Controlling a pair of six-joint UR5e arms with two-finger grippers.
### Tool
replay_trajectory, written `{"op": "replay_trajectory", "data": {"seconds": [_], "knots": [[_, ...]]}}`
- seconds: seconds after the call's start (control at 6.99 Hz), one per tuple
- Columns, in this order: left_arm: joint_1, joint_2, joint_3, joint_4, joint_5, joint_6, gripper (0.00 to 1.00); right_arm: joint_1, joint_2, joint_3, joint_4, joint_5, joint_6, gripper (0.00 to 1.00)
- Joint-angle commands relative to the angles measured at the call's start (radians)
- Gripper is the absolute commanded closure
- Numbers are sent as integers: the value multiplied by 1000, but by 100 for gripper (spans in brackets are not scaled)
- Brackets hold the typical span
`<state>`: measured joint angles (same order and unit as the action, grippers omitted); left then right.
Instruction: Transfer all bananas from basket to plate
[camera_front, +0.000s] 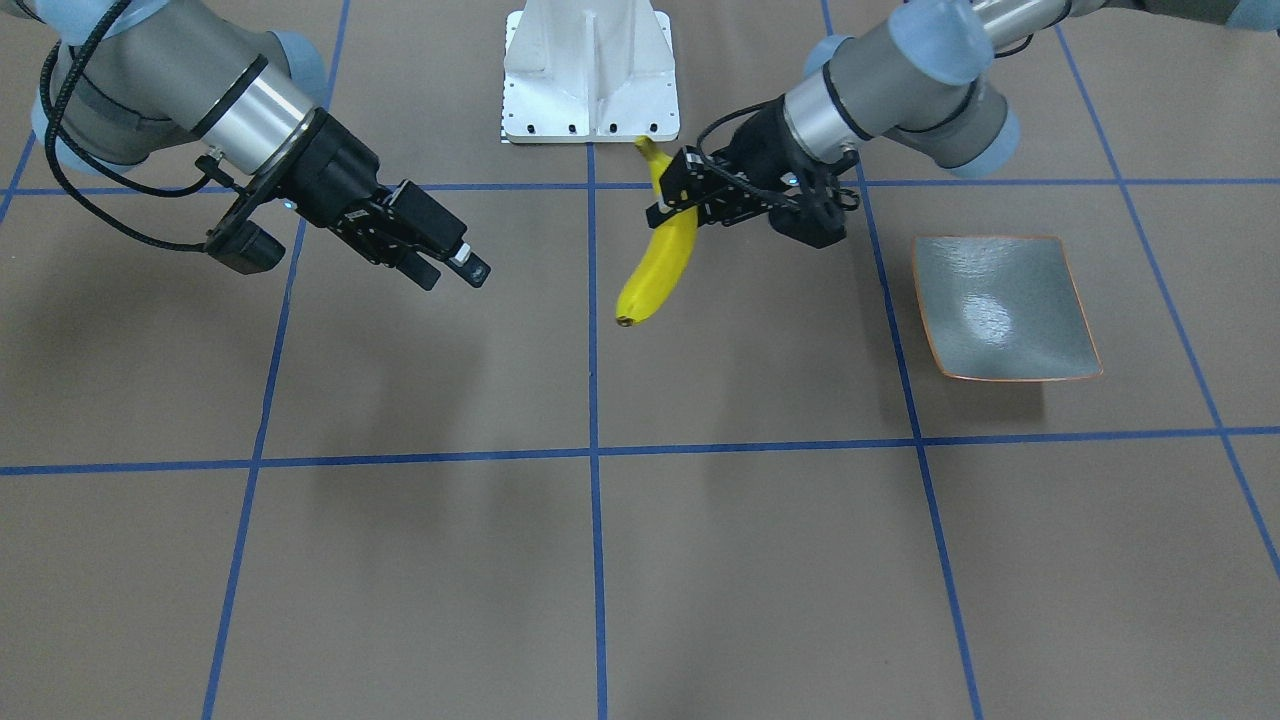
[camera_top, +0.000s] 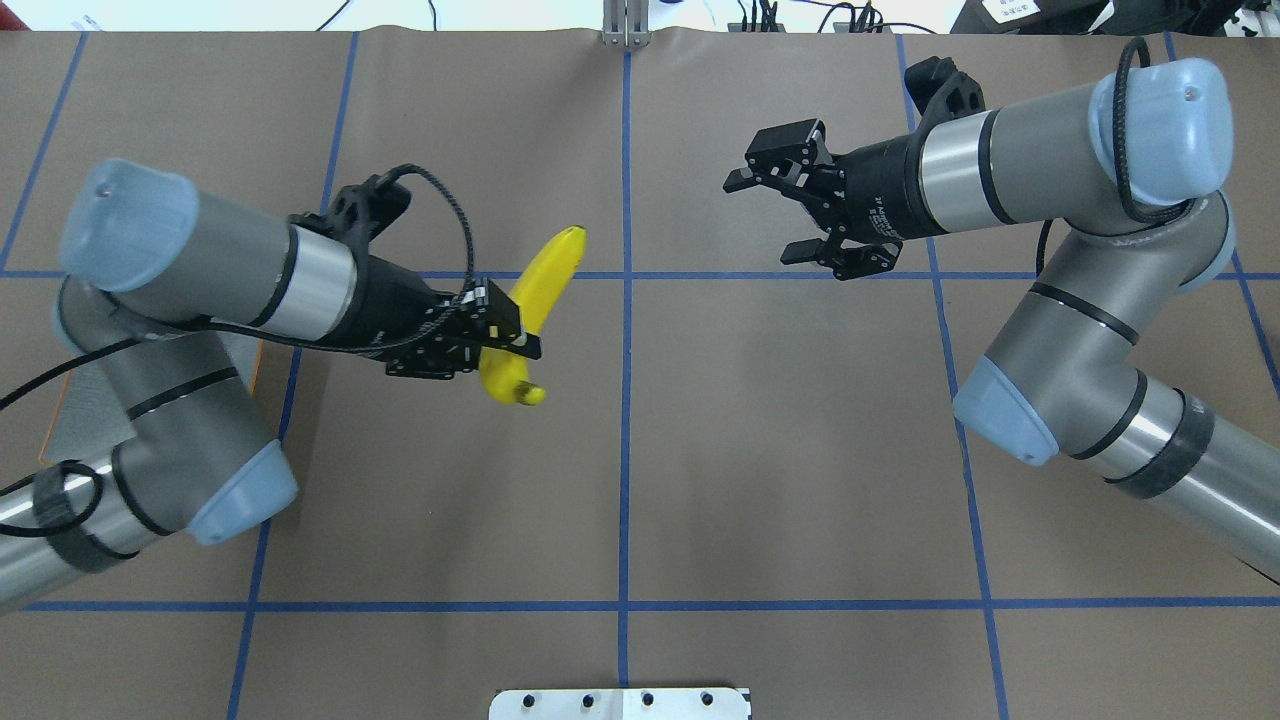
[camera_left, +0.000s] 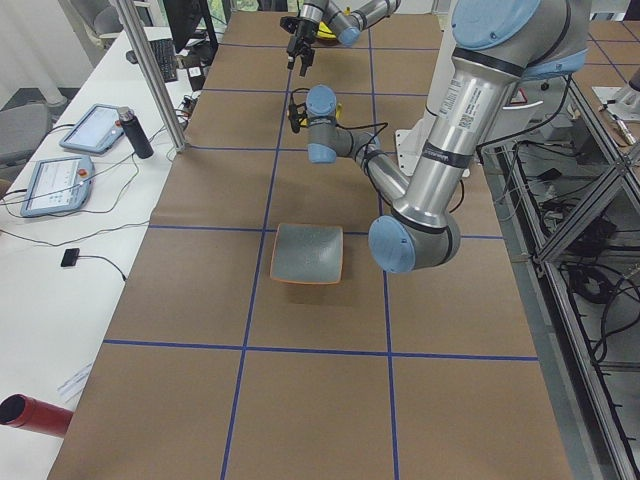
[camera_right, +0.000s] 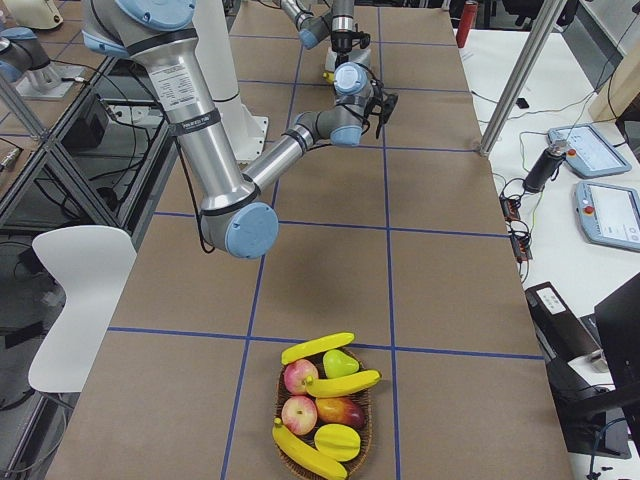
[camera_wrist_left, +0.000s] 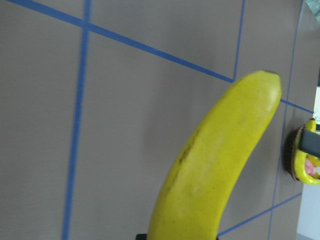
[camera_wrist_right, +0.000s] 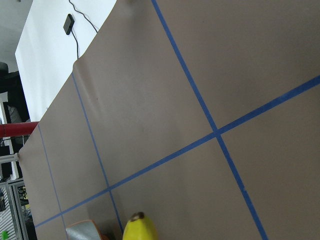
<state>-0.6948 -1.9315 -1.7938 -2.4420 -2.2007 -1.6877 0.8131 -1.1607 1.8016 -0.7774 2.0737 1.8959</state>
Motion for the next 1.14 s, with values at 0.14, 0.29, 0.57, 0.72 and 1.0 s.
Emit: {"op": "replay_trajectory", "data": {"seconds": [0.14, 0.29, 0.57, 0.72, 1.0], "knots": [[-116, 308, -49, -9, -2, 0, 100, 60, -50, -16, -5, 6, -11, 0], [-138, 372, -64, -9, -2, 0, 100, 61, -50, -22, -3, 6, -21, 0], [-199, 451, -72, -11, -8, 14, 100, 66, -59, -30, -2, 5, -28, 0], [-201, 457, -56, -9, 1, 16, 100, 64, -69, -30, 1, 3, -28, 0], [-209, 477, -7, -9, 18, 17, 100, 64, -71, -36, 3, -3, -29, 0]]}}
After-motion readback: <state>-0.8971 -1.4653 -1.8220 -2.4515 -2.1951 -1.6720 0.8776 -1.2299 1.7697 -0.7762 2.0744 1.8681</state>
